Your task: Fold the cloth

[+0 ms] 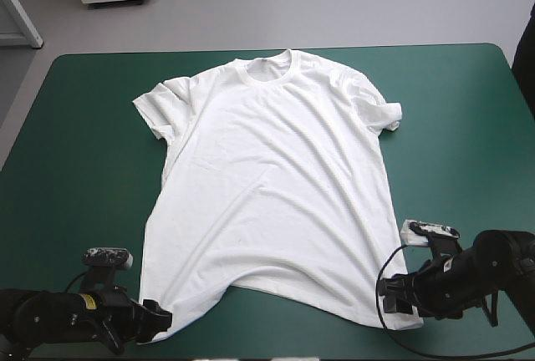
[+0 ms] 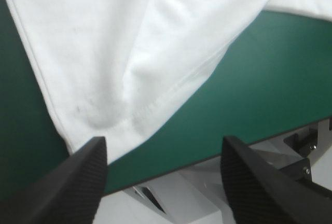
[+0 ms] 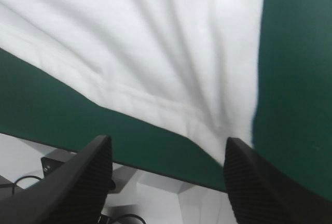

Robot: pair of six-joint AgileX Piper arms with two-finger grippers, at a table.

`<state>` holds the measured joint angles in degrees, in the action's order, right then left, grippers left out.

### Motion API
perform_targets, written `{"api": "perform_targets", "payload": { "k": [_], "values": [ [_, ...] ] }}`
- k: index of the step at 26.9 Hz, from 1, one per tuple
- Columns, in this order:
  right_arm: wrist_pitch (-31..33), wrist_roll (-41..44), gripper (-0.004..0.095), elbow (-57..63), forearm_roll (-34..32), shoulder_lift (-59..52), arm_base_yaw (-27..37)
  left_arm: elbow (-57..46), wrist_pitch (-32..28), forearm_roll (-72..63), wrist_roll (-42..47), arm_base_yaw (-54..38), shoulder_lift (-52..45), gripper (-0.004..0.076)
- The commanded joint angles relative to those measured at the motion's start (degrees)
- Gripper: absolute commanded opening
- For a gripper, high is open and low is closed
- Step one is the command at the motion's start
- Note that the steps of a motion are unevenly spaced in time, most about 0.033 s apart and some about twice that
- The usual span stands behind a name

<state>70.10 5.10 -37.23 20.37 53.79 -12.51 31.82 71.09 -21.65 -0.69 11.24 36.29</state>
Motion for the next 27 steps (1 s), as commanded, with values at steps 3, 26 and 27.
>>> {"api": "perform_targets", "payload": {
  "k": [3,26,27],
  "values": [
    [1.49,0.50,0.0535,-14.29,-3.06,0.00,0.02,14.86,2.36,8.27,1.83,0.05,2.28,0.0472],
    [1.49,-0.09,0.0509,-46.25,-13.68,23.45,5.15,58.60,-3.95,20.15,1.88,-0.30,62.27,0.0407],
    [1.49,-0.09,0.0509,-46.25,-13.68,23.45,5.43,59.66,-3.95,19.76,1.85,-0.93,63.84,0.0407]
  ]
}}
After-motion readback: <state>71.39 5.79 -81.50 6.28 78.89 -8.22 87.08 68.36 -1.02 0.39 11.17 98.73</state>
